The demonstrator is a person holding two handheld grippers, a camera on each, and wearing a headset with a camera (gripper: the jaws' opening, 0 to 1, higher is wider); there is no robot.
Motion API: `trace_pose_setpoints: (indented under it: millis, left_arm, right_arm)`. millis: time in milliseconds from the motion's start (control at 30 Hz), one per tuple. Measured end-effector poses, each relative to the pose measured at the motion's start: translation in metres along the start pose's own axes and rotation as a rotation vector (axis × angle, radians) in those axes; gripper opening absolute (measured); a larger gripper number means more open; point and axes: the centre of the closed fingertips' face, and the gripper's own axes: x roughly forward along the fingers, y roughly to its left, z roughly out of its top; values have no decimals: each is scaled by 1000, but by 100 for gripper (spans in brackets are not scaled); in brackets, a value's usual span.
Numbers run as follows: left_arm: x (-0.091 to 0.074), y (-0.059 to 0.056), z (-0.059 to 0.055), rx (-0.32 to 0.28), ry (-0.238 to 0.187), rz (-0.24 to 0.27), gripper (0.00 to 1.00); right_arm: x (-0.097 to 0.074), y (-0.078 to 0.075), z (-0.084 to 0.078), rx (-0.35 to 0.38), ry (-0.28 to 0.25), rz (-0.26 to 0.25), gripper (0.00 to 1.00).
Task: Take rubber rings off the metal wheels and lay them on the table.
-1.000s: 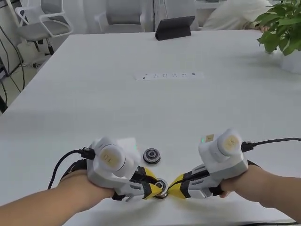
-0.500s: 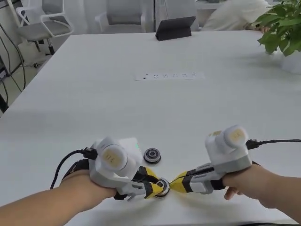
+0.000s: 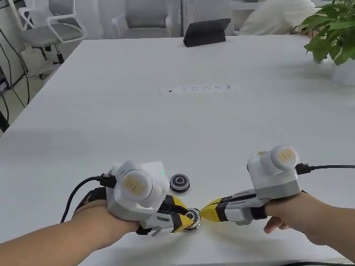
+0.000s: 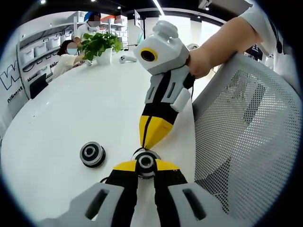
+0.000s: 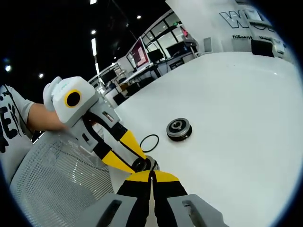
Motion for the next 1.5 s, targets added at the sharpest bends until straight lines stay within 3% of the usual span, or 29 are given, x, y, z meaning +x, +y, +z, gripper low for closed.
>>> trace_pose_setpoints:
  millis: [800, 1067, 1233, 1267, 1300, 1333, 1500]
  left_arm:
    - [0, 2, 1, -11, 7, 5, 7]
    - [0, 2, 1, -11, 8, 4, 7]
    - [0, 1, 1, -10, 8, 3, 7]
    - [0, 1, 1, -7, 8, 4, 7]
    - [0, 1, 1, -9, 8, 4, 7]
    - [0, 1, 0, -10, 7, 4, 7]
    - [0, 1, 0, -10, 6, 4, 7]
  right_arm:
    - [1, 7, 6, 16, -20, 30, 0]
    - [4, 14, 5, -18, -8, 37, 0]
    - [9, 30, 10, -27, -30, 102, 0]
    - [10, 31, 15, -54, -43, 102, 0]
    - [10, 28, 12, -86, -12, 85, 0]
    - [11, 28, 11, -106, -19, 81, 0]
    - [7, 21, 6, -87, -9, 65, 0]
